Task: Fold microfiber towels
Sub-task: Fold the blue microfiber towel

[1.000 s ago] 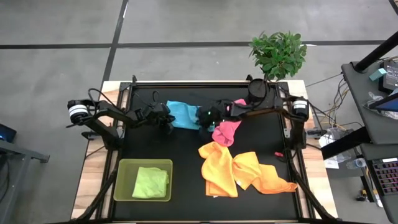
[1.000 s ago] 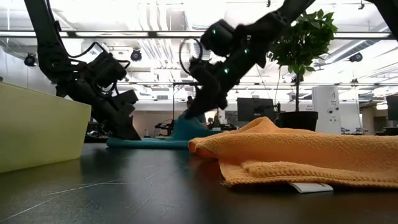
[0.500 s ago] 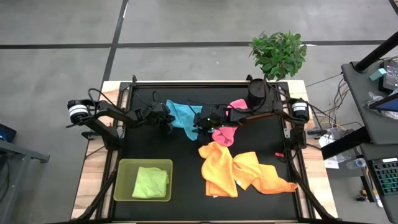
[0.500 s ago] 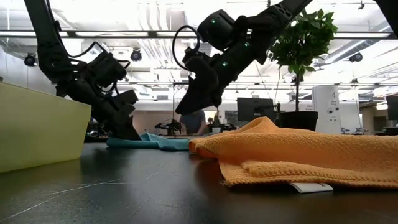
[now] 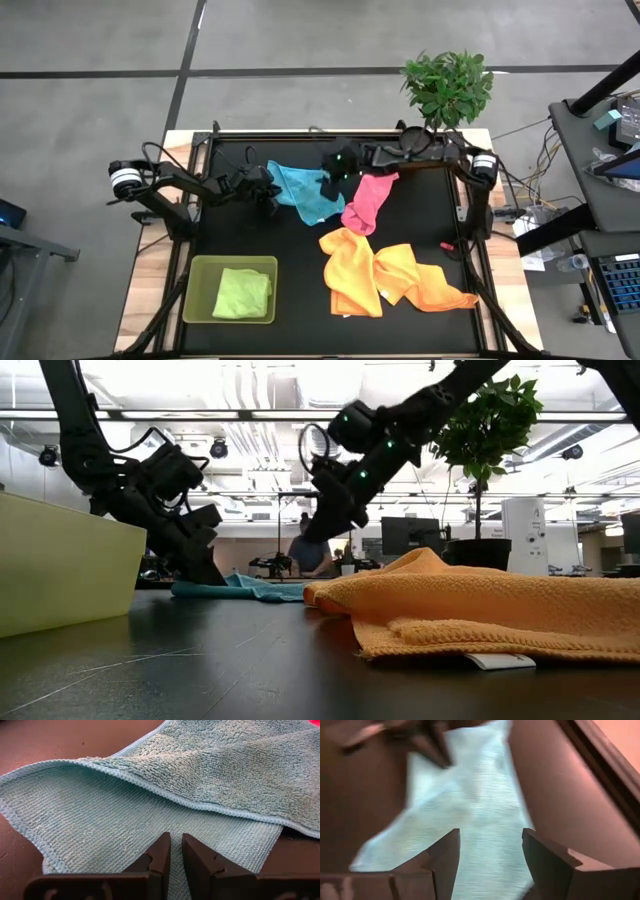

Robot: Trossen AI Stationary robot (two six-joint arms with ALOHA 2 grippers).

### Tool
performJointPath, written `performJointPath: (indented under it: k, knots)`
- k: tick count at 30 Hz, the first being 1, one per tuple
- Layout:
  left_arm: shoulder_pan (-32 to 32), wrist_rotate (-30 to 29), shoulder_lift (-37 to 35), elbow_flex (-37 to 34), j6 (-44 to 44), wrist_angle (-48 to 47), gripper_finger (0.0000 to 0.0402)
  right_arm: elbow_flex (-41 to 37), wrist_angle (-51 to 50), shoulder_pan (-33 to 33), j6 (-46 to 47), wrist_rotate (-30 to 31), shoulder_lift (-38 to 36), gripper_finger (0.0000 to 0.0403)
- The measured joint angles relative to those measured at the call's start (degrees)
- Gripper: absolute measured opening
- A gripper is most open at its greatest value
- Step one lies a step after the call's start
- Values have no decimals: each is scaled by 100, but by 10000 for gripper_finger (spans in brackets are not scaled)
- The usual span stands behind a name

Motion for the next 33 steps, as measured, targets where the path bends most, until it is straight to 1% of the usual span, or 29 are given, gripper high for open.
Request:
performJointPath:
  k: [4, 7, 10, 13, 16, 24, 26, 31, 33]
  knots:
    - [2, -11, 9, -3, 0, 71, 33, 0, 31, -476, 120, -6, 136, 206]
    - [2, -13, 9, -3, 1, 77, 33, -6, 180, -726, 302, -347, 388, 206]
    - [2, -13, 9, -3, 2, 81, 33, -17, 436, -799, 443, -866, 793, 206]
    - [2, -13, 20, -5, 2, 98, 33, 19, 549, -799, 508, -990, 1150, 206]
    - [2, -13, 20, -5, 2, 102, 33, 93, 559, -801, 541, -1308, 1322, 206]
    - [2, -11, 17, -5, 1, 104, 33, 74, 370, -707, 294, -1547, 1215, 205]
    - [2, -11, 17, -5, -2, 104, 33, 62, 289, -677, 256, -1753, 1161, 201]
    - [2, -11, 17, -5, -4, 106, 33, 52, 188, -583, 233, -2529, 1134, 169]
    - [2, -11, 16, -5, -4, 107, 33, 52, 42, -528, 172, -2568, 1118, 150]
